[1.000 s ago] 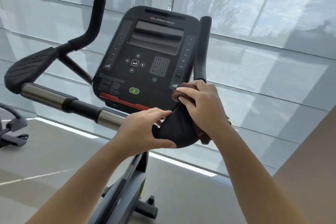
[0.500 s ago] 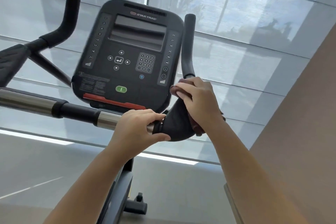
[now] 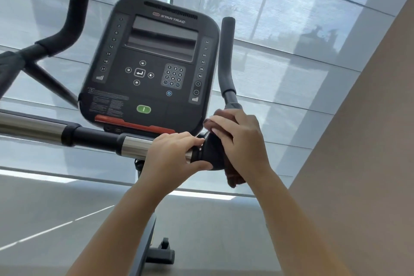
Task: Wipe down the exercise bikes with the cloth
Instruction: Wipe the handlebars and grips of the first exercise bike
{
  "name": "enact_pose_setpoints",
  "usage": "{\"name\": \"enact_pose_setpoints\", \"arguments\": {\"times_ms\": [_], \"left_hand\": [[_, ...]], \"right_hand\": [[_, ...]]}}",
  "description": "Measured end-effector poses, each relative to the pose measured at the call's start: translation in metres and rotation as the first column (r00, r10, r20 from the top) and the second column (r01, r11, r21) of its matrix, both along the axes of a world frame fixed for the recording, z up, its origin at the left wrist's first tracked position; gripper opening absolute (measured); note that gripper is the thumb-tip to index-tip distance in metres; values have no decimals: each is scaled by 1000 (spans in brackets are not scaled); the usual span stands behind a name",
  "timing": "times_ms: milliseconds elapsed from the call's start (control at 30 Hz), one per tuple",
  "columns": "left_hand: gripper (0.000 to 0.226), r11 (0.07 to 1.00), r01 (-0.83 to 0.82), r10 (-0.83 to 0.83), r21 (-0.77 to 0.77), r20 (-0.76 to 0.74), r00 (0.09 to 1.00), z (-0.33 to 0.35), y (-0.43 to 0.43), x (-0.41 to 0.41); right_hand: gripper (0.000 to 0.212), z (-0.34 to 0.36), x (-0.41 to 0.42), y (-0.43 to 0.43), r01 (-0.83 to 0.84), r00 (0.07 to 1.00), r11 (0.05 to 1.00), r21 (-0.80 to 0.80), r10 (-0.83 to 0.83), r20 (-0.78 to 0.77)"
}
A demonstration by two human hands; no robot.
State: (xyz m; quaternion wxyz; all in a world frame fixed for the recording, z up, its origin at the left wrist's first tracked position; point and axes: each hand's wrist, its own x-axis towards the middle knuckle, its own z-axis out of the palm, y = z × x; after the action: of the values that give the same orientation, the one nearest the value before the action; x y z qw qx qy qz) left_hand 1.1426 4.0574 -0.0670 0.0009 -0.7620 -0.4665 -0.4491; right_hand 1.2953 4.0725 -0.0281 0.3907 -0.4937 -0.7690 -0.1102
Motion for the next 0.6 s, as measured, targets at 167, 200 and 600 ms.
{"name": "enact_pose_setpoints", "arguments": {"times_ms": [167,200,600], "left_hand": [[43,1000,2,-2,10,-11,1000,-1,1,0],[44,1000,0,1,10,-13,1000,-1,0,-1],[44,999,-25,25,-24,-30,999,1,-3,0]], "right_hand": [[25,-23,18,-34,-150,989,988,30,150,9],[26,-18,23,-32,-200,980,980,3,200,-10],[48,7,31,40,-23,1000,988,-152,21,-15]]}}
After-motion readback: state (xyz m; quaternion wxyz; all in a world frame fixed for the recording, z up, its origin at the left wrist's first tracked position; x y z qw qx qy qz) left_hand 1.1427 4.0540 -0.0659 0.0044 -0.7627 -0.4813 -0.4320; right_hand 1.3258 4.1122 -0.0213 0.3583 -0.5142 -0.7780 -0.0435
